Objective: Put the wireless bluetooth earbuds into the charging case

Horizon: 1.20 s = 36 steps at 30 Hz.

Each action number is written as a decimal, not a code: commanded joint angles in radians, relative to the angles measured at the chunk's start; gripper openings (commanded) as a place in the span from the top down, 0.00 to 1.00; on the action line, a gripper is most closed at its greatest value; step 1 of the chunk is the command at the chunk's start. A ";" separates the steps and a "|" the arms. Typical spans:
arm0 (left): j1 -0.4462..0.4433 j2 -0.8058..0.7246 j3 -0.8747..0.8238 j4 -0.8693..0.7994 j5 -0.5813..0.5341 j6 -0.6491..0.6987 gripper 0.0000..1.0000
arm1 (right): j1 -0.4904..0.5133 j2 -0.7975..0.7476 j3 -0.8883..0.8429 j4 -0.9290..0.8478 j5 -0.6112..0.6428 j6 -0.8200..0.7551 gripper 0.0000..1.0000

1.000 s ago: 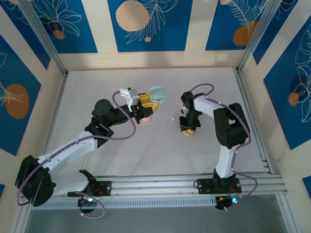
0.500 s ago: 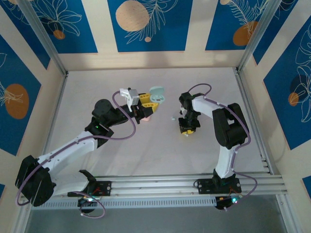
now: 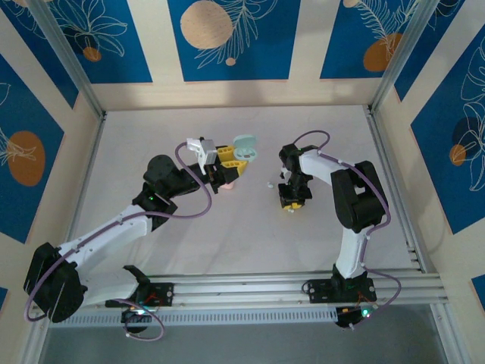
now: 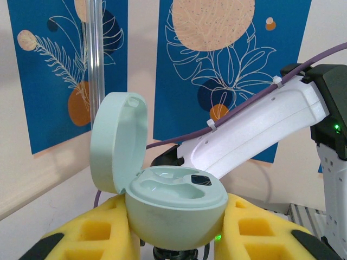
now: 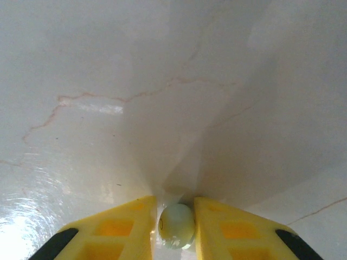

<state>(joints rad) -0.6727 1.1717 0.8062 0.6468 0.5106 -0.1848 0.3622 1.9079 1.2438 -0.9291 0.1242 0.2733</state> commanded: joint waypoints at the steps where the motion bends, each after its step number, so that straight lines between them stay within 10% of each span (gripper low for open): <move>1: -0.009 -0.009 0.004 0.022 -0.010 -0.012 0.76 | -0.002 0.023 0.011 -0.002 -0.034 0.013 0.76; 15: -0.010 -0.009 -0.001 0.022 -0.019 -0.015 0.75 | -0.009 -0.055 0.026 0.000 -0.149 0.008 0.83; 25: -0.009 -0.025 -0.020 0.022 -0.060 0.006 0.75 | -0.097 -0.284 -0.006 0.232 -0.936 0.080 0.83; 36: -0.008 -0.039 -0.042 0.017 -0.101 0.037 0.76 | -0.115 -0.323 -0.002 0.368 -1.363 0.175 0.83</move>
<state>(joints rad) -0.6727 1.1606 0.7712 0.6430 0.4324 -0.1730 0.2527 1.6020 1.2476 -0.5991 -1.0561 0.4107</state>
